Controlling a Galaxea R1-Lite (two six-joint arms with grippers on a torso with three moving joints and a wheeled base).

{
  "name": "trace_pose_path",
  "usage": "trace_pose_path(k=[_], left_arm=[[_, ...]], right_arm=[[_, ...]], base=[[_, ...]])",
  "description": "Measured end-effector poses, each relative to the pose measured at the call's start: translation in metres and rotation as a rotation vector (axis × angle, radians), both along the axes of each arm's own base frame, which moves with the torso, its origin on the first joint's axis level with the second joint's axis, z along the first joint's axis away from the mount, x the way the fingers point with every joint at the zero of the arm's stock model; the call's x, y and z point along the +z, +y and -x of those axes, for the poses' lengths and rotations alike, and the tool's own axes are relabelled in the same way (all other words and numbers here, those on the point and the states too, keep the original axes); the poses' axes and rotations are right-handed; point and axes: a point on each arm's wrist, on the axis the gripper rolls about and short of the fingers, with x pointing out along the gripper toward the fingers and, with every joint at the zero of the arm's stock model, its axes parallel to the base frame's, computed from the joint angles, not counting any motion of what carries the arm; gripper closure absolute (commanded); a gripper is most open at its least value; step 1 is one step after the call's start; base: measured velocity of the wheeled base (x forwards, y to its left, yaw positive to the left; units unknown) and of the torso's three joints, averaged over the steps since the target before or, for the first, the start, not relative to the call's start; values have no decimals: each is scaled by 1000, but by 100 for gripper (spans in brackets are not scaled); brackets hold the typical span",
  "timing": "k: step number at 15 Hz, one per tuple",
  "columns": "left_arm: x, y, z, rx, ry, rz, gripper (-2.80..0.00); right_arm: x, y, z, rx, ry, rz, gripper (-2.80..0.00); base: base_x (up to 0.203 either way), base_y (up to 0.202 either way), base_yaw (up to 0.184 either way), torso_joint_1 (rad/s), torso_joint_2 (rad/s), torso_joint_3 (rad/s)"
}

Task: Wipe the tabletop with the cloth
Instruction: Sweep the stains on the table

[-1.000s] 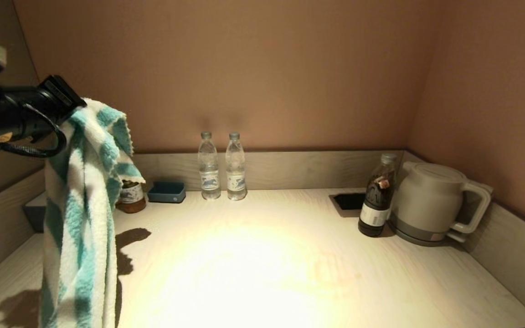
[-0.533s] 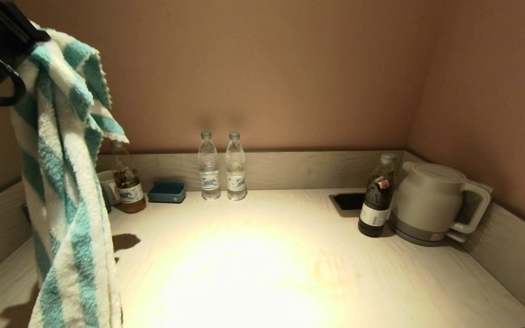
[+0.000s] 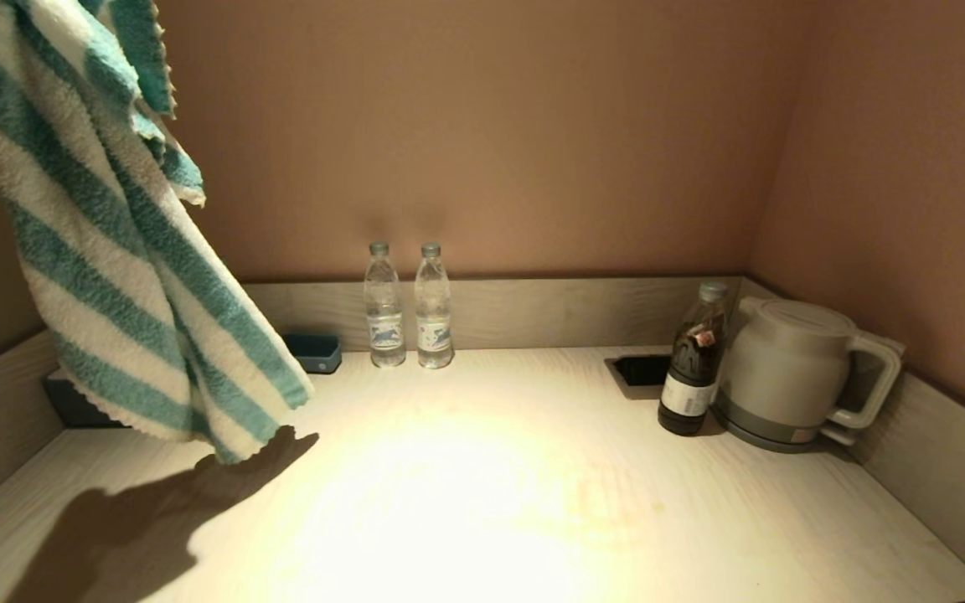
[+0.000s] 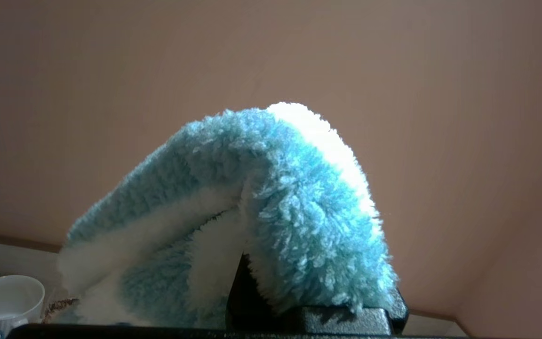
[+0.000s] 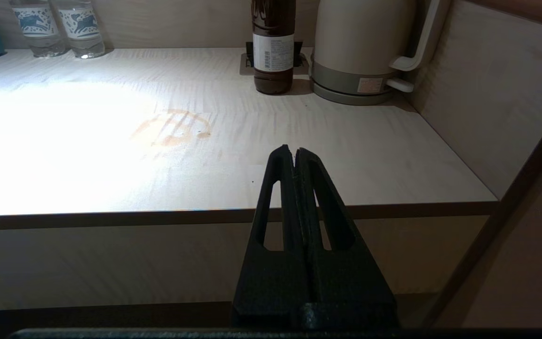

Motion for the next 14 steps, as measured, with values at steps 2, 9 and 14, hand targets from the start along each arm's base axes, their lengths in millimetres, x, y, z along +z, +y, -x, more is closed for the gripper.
trace_pose_path(k=[2,9,14], left_arm=[[-7,-2,-1,-7,24,-6,0],[-103,-11,-22,-15,357,-87,0],[-181,-13,-16,-19,611,-149,0]], right_arm=[[0,0,0,0,0,0,0],[0,0,0,0,0,0,0],[0,0,0,-1,0,0,0]], base=[[0,0,0,0,0,0],[0,0,0,0,0,0],[0,0,0,0,0,0]])
